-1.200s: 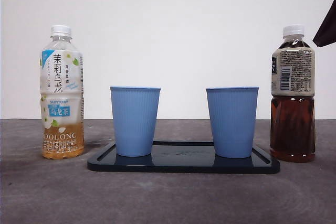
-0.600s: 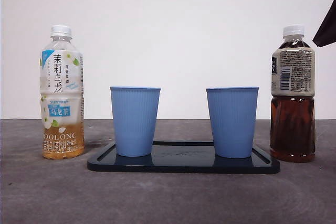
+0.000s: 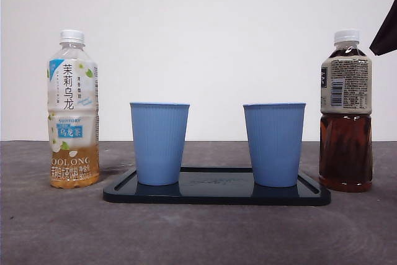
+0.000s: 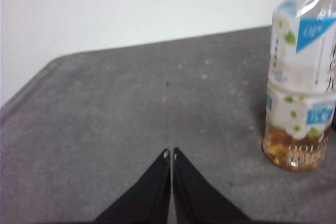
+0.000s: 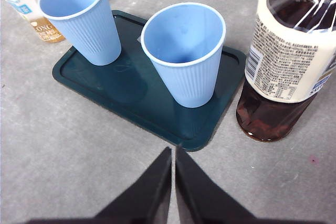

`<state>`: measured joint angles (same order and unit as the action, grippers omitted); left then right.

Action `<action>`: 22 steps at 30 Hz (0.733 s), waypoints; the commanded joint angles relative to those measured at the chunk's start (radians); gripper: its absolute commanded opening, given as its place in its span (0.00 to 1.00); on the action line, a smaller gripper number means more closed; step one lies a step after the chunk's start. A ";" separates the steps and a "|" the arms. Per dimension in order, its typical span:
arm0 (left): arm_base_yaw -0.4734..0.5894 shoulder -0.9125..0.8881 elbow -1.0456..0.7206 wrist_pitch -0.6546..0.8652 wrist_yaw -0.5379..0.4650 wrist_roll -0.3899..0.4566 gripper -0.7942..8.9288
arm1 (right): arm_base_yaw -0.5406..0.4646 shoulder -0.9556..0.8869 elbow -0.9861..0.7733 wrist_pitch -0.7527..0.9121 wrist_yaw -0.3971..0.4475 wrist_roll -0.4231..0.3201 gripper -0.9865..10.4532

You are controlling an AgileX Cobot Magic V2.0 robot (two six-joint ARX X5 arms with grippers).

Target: Pour the drink into the cup

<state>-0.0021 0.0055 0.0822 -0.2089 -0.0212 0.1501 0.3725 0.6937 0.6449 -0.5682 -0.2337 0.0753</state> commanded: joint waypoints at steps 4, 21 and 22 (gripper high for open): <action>0.003 -0.003 -0.061 -0.005 0.000 0.017 0.09 | 0.005 0.003 0.017 0.006 -0.001 0.003 0.09; 0.003 -0.002 -0.061 -0.001 0.000 0.014 0.09 | 0.006 0.003 0.017 0.006 0.000 0.003 0.09; 0.003 -0.002 -0.061 -0.001 0.000 0.014 0.09 | 0.017 -0.014 0.017 0.006 0.000 0.002 0.09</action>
<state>-0.0021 0.0044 0.0395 -0.2012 -0.0208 0.1528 0.3809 0.6838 0.6449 -0.5701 -0.2325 0.0753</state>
